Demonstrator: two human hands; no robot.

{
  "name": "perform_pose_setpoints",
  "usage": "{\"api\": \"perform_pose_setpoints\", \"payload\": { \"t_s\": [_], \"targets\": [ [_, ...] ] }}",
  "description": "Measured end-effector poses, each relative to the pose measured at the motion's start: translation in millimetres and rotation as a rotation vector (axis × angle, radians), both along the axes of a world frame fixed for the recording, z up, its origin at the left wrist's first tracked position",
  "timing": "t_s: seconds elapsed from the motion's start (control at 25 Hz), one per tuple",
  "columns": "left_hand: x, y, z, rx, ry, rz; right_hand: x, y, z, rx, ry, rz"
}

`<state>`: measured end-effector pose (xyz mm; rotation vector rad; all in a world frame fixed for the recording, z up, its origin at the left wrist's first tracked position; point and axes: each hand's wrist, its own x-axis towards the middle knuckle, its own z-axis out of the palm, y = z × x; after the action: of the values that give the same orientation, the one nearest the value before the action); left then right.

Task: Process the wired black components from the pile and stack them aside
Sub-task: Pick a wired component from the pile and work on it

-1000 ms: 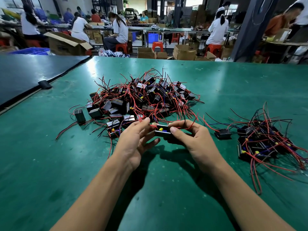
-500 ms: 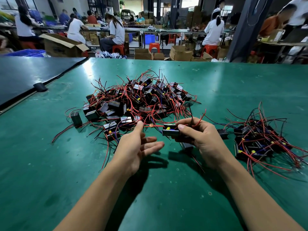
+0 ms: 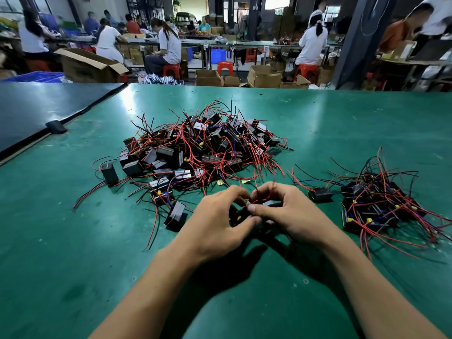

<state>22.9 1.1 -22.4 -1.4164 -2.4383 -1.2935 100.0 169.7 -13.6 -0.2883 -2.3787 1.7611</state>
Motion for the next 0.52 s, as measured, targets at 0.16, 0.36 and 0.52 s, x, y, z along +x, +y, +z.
{"api": "perform_pose_setpoints", "payload": {
  "t_s": [0.16, 0.36, 0.52],
  "targets": [
    [-3, -3, 1, -0.215, 0.033, 0.069, 2, 7, 0, 0.206, -0.02, -0.068],
    [-7, -8, 7, -0.431, 0.112, 0.134, -3, 13, -7, 0.642, -0.035, -0.322],
    [-2, -2, 4, -0.371, 0.111, 0.169, -3, 16, -10, 0.577, -0.201, -0.267]
  ]
}}
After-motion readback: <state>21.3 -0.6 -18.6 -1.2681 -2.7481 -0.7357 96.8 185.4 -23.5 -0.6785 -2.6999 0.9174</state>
